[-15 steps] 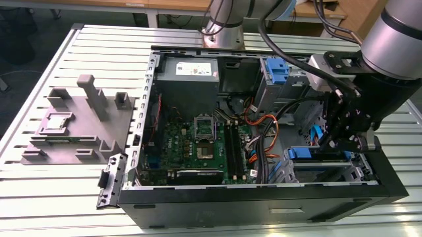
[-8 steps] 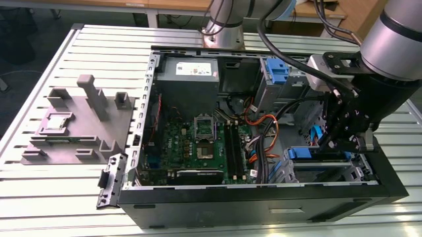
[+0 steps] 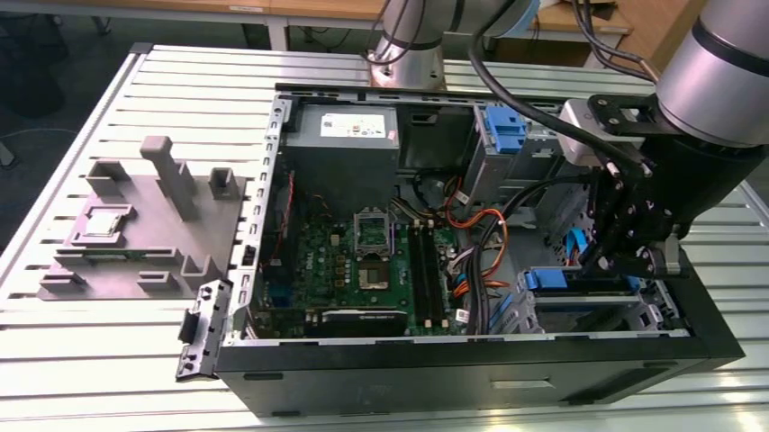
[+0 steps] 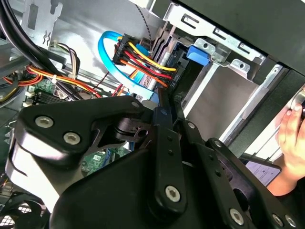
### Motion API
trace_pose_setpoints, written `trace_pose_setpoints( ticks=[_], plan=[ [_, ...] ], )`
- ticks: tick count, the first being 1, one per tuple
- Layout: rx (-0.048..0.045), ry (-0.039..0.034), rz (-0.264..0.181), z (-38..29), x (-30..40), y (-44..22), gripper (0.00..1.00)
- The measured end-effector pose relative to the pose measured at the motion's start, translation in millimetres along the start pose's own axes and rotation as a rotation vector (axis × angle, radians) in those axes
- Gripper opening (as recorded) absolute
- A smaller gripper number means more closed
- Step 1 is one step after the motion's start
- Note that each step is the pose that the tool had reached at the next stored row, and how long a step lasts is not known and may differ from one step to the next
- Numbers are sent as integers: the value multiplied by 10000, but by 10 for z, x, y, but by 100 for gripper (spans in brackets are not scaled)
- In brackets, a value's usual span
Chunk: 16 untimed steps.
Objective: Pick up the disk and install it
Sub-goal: 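Insert the second disk wire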
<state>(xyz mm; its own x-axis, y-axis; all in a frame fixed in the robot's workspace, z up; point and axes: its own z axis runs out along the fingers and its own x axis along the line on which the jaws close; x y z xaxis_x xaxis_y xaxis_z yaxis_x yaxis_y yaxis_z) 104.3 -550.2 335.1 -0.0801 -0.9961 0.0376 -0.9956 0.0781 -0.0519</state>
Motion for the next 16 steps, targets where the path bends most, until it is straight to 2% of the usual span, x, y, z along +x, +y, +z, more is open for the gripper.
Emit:
trace_pose_setpoints(
  ticks=[5, 16],
  plan=[
    [-1, -9, 0, -20, 1, -2, 16],
    [-1, -74, -110, 14, 0, -8, 16]
  ],
)
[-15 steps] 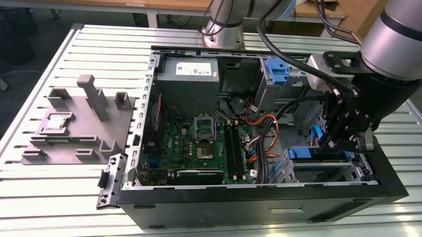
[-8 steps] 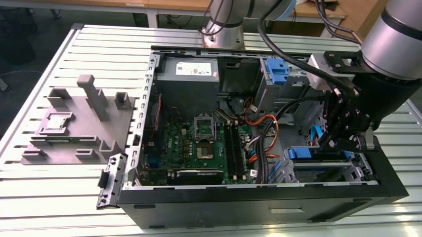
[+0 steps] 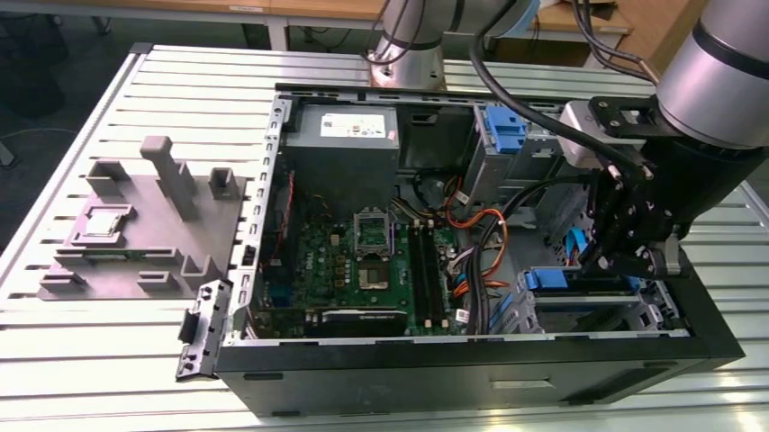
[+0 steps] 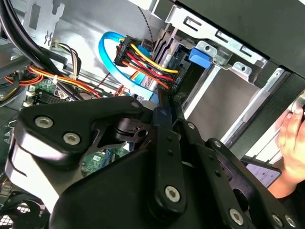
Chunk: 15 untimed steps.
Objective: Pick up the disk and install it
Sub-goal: 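Insert the second disk wire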
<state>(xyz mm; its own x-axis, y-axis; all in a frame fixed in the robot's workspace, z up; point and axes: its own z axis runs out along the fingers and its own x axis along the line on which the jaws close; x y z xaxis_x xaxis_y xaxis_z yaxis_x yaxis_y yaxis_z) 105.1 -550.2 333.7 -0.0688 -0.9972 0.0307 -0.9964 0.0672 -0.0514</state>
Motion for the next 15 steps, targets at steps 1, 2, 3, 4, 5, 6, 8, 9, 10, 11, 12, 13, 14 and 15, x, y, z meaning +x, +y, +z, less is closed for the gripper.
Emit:
trace_pose_setpoints(
  ticks=[1, 2, 3, 4, 5, 6, 8, 9, 10, 11, 12, 13, 14, 15],
  plan=[
    [0, -6, 0, 5, 0, -1, 16],
    [-1, -12, 1, 9, 0, -2, 16],
    [-2, -19, 1, 14, 1, -3, 16],
    [-2, -24, 1, 20, 2, -3, 16],
    [-3, -30, 2, 28, 5, -3, 16],
    [-3, -33, 2, 35, 8, -3, 16],
    [-4, -44, 3, 51, 13, -3, 16],
    [-4, -50, 3, 55, 13, -3, 16],
    [-4, -53, 3, 57, 13, -3, 16],
    [-4, -52, 2, 56, 13, -4, 16],
    [-4, -52, 2, 57, 13, -4, 16],
    [-4, -52, 2, 57, 13, -4, 16],
    [-4, -51, 3, 57, 13, -3, 16],
    [-4, -51, 3, 57, 13, -4, 16]
  ],
)
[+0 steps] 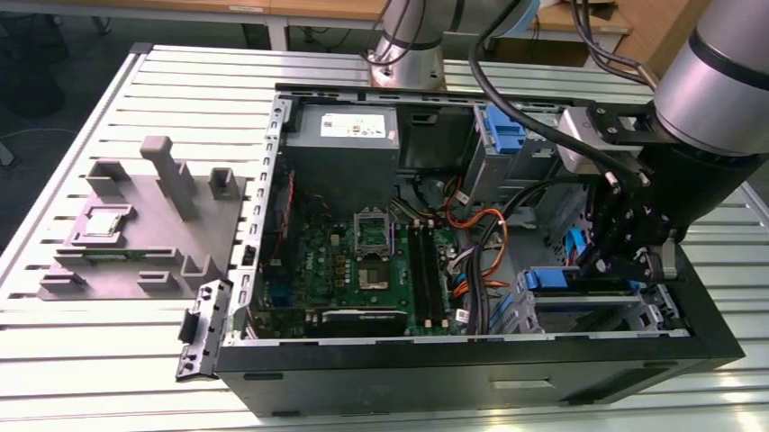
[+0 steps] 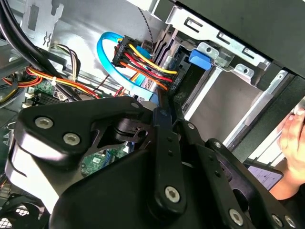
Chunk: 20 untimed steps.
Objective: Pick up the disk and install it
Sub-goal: 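Insert the second disk wire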
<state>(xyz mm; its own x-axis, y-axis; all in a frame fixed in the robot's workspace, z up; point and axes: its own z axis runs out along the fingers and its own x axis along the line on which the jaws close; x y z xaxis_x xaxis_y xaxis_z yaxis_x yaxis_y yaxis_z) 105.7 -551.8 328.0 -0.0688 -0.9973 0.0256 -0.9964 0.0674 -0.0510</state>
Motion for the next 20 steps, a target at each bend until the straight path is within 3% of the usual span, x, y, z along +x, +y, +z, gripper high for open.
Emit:
trace_pose_setpoints(
  ticks=[4, 11, 14, 16, 20],
  plan=[
    [-9, -19, -1, -12, 0, -1, 23],
    [-108, 2, -4, -234, 6, -14, 23],
    [-127, 1, -3, -241, 6, -17, 22],
    [-128, 2, -2, -242, 6, -17, 10],
    [-127, 3, -3, -242, 6, -18, 10]
  ],
)
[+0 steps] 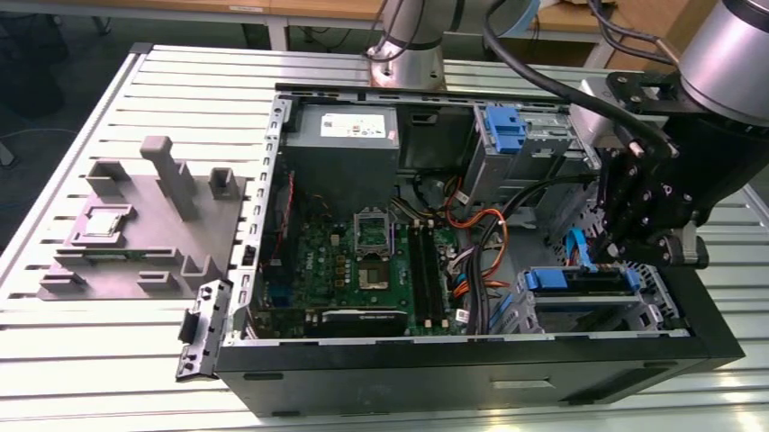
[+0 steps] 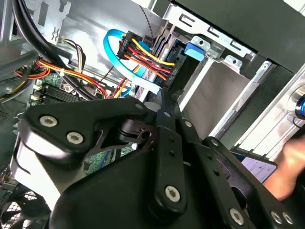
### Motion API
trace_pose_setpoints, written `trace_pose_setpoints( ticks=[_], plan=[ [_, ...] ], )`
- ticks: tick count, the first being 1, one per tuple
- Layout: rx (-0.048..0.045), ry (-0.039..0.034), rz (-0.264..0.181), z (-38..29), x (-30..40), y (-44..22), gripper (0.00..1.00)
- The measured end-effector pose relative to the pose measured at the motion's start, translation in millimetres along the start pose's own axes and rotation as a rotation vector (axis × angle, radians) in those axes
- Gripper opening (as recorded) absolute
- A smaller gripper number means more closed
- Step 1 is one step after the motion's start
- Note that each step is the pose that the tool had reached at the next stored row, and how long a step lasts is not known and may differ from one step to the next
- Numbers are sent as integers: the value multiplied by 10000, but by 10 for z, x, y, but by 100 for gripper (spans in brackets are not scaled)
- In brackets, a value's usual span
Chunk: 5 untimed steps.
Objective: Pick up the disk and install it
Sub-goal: 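Insert the second disk wire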
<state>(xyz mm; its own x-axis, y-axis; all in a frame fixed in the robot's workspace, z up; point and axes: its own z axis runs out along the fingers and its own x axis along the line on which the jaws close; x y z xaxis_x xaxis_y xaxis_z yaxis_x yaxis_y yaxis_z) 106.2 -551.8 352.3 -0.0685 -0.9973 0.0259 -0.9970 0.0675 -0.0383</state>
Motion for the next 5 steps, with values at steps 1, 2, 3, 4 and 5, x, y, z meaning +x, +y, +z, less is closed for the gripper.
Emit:
trace_pose_setpoints(
  ticks=[1, 2, 3, 4, 5],
  plan=[
    [0, 0, 0, 0, 0, 0, 10],
    [0, 0, 0, 0, 0, -1, 10],
    [0, 0, 0, 0, 0, -1, 10],
    [0, 0, 0, 0, 0, -1, 10],
    [0, 0, 0, 0, 0, -1, 10]
  ],
)
